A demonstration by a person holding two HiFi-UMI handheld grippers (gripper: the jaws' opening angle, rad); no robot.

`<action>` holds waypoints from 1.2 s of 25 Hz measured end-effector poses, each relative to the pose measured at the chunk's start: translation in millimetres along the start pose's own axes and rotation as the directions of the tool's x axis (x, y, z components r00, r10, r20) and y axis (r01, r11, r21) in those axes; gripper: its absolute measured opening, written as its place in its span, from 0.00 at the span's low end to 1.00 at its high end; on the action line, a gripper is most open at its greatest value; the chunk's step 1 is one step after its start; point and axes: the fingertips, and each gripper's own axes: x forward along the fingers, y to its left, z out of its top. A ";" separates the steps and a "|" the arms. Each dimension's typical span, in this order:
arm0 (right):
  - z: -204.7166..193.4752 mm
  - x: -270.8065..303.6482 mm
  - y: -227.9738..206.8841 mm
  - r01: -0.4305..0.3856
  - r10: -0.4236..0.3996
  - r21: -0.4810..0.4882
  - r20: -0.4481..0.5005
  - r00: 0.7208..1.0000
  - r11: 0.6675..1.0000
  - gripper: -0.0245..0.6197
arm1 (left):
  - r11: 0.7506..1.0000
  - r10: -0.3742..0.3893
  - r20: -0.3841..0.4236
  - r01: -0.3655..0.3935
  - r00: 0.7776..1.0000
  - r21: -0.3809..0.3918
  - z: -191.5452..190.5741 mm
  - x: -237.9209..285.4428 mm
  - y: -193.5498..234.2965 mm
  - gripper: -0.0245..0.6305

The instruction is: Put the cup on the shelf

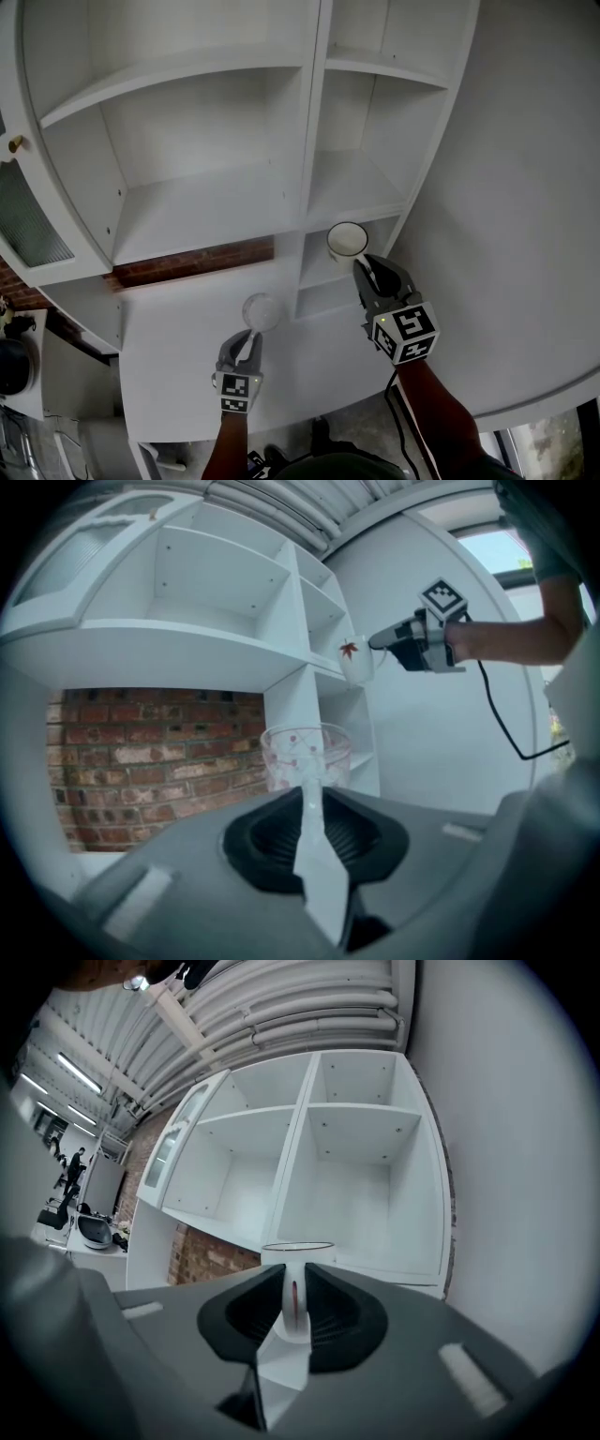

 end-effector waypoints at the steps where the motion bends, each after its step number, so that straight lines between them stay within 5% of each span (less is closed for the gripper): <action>1: 4.9 1.2 -3.3 0.002 -0.002 0.003 0.007 1.000 1.000 0.15 | 1.000 -0.003 0.005 0.003 1.000 -0.002 2.0 2.5 -1.9 0.12; 20: 73.3 19.2 -75.4 0.048 -0.057 0.078 0.129 0.990 0.996 0.15 | 1.000 -0.020 0.077 0.021 0.997 -0.010 37.6 36.7 -25.0 0.12; 30: 68.7 43.9 -116.5 0.083 -0.104 0.155 0.134 0.985 0.984 0.15 | 1.000 -0.025 0.092 0.026 0.995 -0.010 45.5 53.3 -38.5 0.12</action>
